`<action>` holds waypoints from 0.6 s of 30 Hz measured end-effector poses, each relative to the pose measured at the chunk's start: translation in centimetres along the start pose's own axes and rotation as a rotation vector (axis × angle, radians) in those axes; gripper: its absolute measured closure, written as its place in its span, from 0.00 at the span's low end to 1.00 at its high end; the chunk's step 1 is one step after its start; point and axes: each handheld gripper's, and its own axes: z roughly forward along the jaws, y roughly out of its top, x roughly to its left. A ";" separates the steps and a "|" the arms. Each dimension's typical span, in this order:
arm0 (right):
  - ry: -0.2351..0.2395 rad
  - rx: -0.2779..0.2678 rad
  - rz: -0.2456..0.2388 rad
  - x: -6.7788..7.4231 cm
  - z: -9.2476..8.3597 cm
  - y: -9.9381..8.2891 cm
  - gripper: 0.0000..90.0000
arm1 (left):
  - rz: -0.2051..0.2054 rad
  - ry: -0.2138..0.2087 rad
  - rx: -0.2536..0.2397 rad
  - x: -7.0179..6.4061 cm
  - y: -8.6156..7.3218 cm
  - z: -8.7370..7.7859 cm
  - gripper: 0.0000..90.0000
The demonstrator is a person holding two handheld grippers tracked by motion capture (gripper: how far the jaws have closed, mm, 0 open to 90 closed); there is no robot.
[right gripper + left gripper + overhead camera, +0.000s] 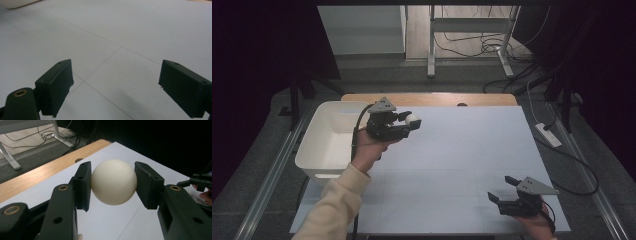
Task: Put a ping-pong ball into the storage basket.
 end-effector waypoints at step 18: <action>0.000 -0.001 0.001 0.1 0.0 0.0 0.14 | -0.012 0.030 -0.020 0.6 -0.2 -2.0 0.56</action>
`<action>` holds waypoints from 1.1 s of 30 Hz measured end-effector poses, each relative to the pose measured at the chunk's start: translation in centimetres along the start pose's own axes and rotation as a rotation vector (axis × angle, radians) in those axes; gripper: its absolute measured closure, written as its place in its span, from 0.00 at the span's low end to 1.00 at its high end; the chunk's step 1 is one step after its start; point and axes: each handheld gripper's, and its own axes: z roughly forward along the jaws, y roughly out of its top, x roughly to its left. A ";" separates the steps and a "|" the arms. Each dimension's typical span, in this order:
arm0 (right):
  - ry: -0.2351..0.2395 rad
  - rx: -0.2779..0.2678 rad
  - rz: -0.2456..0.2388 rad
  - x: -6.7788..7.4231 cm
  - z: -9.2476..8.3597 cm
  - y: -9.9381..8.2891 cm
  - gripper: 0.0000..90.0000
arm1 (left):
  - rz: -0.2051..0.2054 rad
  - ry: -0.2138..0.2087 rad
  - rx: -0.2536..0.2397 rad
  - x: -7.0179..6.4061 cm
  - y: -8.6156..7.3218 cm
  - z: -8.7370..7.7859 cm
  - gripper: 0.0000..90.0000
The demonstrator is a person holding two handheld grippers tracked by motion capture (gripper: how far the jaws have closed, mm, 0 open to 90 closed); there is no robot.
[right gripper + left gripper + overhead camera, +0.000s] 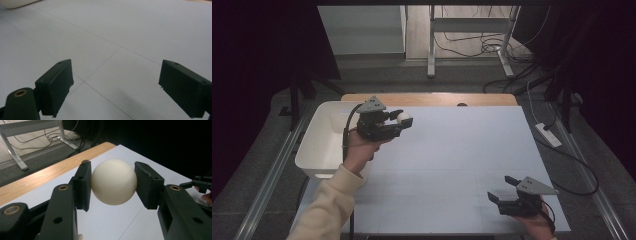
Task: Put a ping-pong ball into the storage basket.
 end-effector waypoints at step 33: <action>-0.007 -0.008 -0.007 0.1 -0.1 0.1 0.14 | -0.025 0.077 -0.024 1.7 -1.2 -3.7 0.56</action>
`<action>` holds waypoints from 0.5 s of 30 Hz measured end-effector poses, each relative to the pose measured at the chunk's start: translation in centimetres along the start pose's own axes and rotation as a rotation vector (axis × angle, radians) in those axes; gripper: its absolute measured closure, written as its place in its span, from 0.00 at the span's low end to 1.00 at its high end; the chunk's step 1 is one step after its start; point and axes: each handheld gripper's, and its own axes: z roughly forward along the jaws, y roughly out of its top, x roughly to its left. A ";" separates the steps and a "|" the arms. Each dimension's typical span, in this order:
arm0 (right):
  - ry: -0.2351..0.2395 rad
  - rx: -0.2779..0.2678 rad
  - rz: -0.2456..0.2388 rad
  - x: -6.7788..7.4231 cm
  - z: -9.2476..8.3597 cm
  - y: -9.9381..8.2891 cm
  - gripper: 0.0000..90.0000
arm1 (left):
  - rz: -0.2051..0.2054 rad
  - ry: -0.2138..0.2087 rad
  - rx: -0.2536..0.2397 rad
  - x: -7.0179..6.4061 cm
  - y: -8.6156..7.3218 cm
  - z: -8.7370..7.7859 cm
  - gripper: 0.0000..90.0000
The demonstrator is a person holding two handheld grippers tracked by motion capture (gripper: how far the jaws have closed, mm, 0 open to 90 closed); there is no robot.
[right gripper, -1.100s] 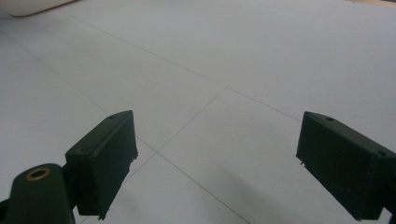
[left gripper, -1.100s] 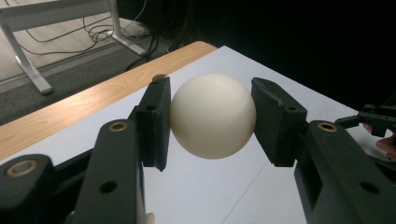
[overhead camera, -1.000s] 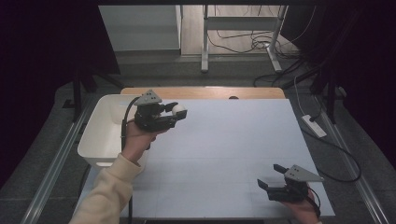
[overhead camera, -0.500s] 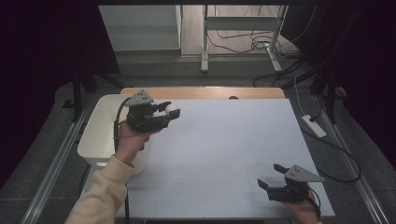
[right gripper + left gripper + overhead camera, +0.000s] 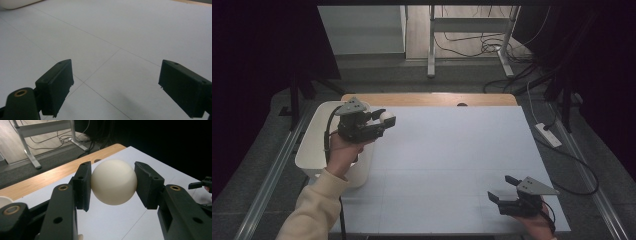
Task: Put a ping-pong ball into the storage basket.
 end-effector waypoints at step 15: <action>0.000 0.005 -0.004 0.0 0.1 0.0 0.14 | -0.029 0.053 0.005 1.5 -1.0 -1.4 0.56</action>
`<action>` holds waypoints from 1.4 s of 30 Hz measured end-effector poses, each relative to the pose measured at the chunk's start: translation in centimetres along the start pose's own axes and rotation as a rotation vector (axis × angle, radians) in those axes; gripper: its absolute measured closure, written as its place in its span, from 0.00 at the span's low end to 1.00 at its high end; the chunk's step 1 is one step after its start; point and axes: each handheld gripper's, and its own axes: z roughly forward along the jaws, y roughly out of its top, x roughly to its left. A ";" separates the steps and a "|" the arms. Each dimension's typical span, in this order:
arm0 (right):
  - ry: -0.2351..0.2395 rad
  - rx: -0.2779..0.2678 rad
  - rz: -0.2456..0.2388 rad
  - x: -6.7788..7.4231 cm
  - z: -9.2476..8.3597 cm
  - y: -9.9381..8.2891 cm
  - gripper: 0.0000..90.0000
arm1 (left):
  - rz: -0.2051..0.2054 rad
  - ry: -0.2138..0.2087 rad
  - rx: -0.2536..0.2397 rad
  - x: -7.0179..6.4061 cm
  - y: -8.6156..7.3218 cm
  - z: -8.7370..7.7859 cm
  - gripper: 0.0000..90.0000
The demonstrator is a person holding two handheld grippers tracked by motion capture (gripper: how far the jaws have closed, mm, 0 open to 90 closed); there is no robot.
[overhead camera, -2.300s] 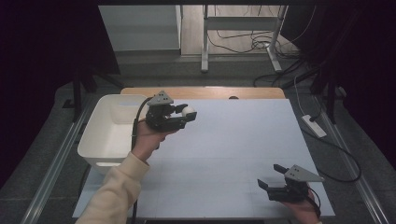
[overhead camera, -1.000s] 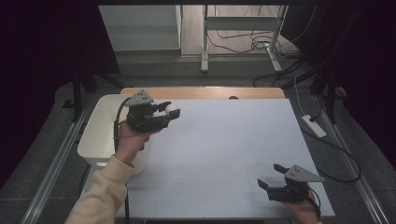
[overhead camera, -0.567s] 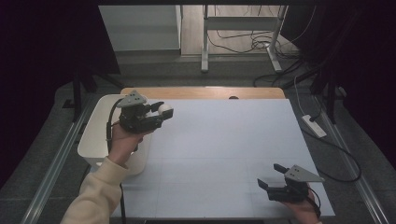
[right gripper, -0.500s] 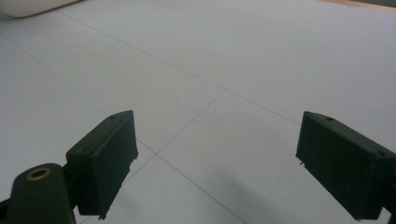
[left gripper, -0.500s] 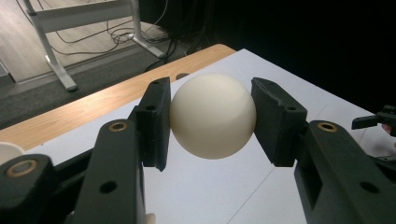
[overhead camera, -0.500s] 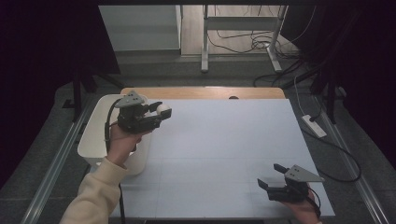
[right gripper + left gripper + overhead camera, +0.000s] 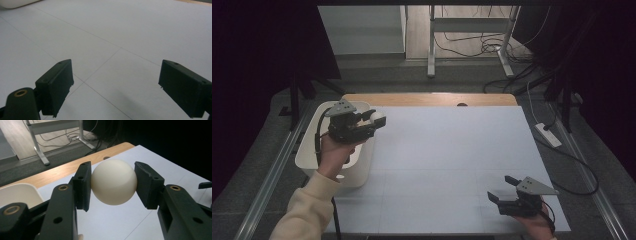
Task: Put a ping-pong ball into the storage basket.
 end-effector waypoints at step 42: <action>-0.003 0.006 0.000 -0.1 0.1 0.0 0.14 | -0.100 0.148 0.047 5.0 -1.6 -0.8 0.56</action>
